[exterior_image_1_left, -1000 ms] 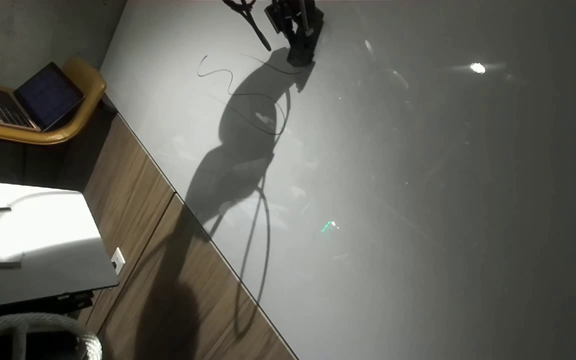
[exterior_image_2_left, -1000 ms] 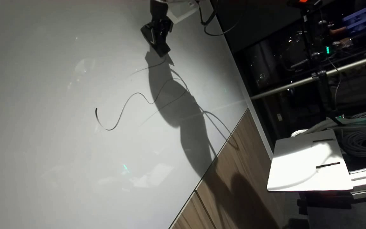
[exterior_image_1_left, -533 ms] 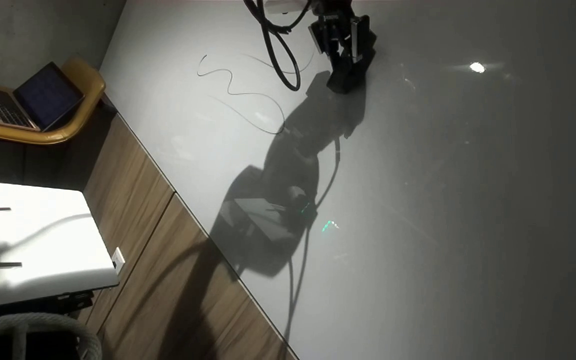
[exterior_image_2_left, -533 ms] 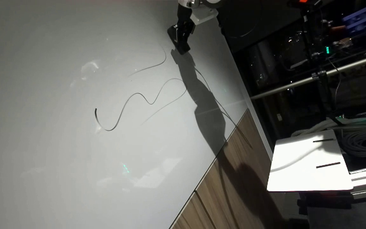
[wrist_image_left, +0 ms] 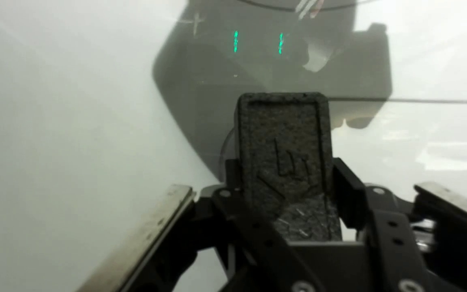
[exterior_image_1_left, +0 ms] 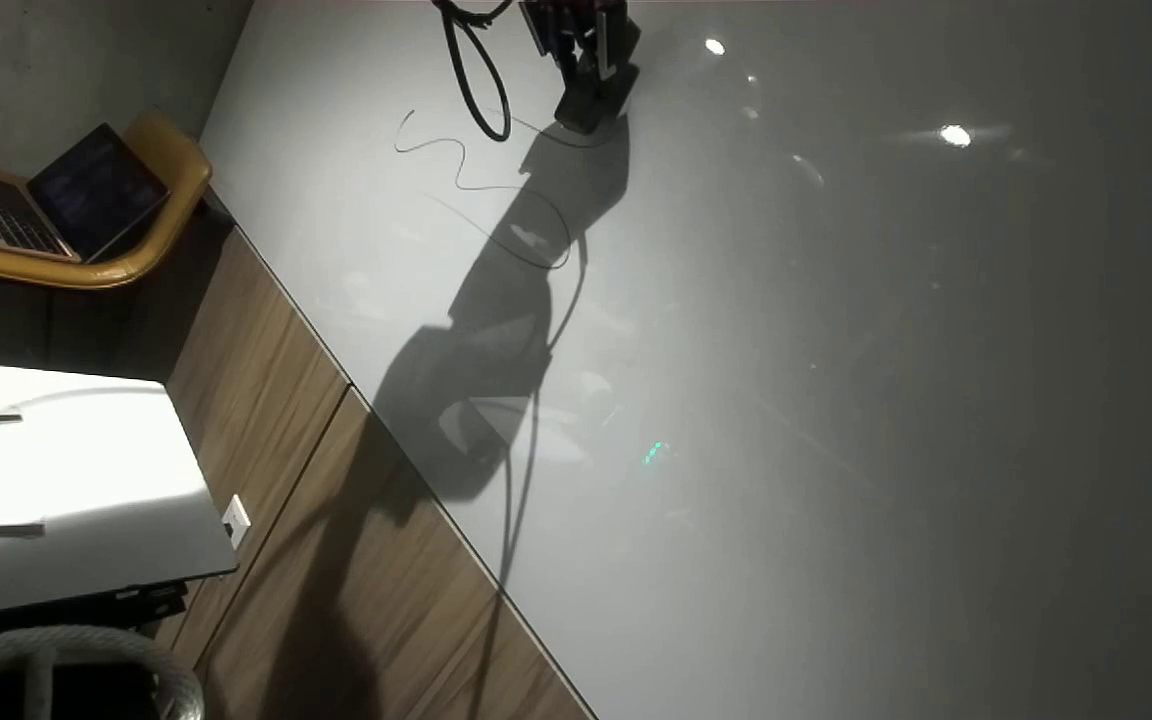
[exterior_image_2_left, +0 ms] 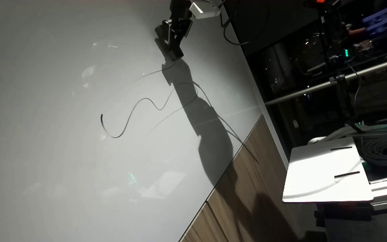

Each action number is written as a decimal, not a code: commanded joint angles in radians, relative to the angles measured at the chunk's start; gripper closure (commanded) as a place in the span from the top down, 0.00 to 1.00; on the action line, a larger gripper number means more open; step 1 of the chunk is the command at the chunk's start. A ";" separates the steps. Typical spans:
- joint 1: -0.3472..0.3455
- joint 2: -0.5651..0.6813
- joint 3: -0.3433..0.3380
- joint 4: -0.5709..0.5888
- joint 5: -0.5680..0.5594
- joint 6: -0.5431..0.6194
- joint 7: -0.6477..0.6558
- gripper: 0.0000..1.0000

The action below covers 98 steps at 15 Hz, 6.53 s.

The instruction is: Use the eraser to wipe the writings on the whiteboard

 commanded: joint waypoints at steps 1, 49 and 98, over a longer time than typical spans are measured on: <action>-0.007 0.004 -0.018 -0.032 -0.043 0.026 -0.071 0.30; 0.176 0.411 0.175 0.217 -0.394 -0.175 0.283 0.30; 0.138 0.484 0.111 0.152 -0.319 -0.028 0.382 0.30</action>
